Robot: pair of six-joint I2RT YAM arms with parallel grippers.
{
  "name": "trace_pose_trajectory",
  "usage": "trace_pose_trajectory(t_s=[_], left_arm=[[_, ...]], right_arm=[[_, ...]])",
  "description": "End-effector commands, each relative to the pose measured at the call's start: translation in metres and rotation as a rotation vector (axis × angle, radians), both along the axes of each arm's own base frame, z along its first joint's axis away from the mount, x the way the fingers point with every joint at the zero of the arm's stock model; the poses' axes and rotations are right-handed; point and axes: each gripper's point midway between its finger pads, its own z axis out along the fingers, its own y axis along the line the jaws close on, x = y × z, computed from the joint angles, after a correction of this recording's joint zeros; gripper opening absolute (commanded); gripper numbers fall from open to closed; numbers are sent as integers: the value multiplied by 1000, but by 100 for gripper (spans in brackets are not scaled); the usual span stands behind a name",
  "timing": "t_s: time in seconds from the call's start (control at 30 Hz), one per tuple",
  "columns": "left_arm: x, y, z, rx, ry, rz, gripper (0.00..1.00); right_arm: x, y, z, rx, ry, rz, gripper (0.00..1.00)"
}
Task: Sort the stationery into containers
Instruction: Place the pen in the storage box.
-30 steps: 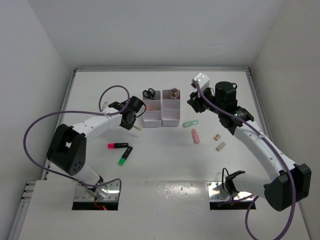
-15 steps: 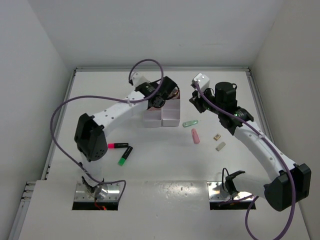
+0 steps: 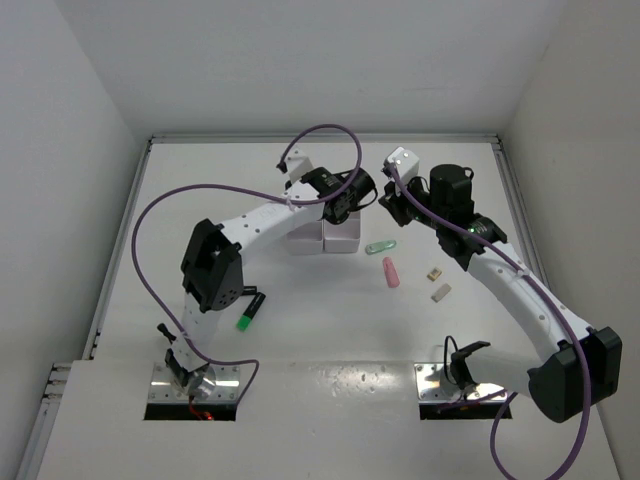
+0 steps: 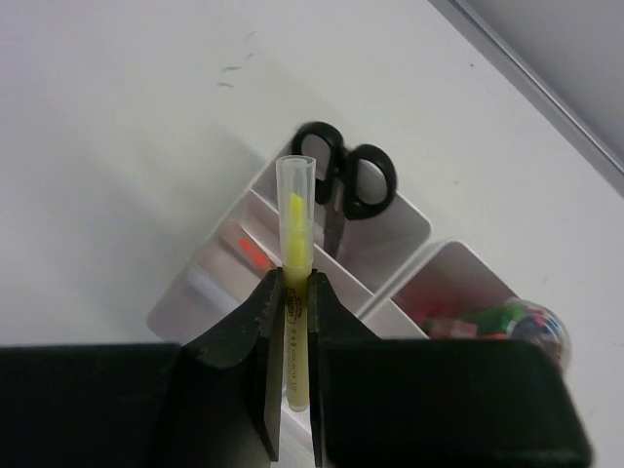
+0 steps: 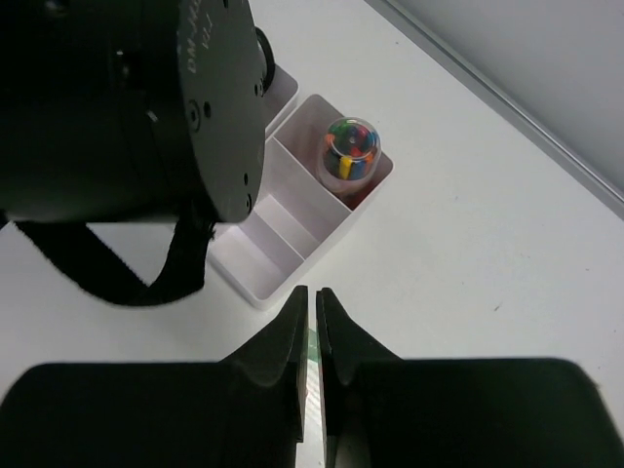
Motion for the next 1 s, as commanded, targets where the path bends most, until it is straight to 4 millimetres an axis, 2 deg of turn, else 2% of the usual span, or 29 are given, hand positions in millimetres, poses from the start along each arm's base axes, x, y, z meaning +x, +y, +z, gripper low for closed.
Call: trace_pose_trajectory(t_s=[0.0,0.1,0.2,0.5,0.53,0.6,0.7,0.97], left_arm=[[2,28,14,5,-32,56,0],[7,34,11,-13,-33,78,0],[11,40,-1,-13,-17,105,0],[19,36,-10,-53,-28,119,0],[19,36,-17,-48,-21,125,0],[18,32,-21,-56,-25,125,0],[15,35,-27,-51,-26,148,0],[14,35,-34,-39,-46,169,0]], right_arm=[[3,0,14,23,-43,-10,7],[3,0,14,23,-43,-10,7],[3,0,14,23,-43,-10,8],[5,-4,14,23,-44,-19,10],[5,-4,14,23,-44,-19,10],[5,-4,14,23,-44,-19,10],[5,-4,14,23,-44,-19,10],[3,-4,17,26,-52,-19,10]])
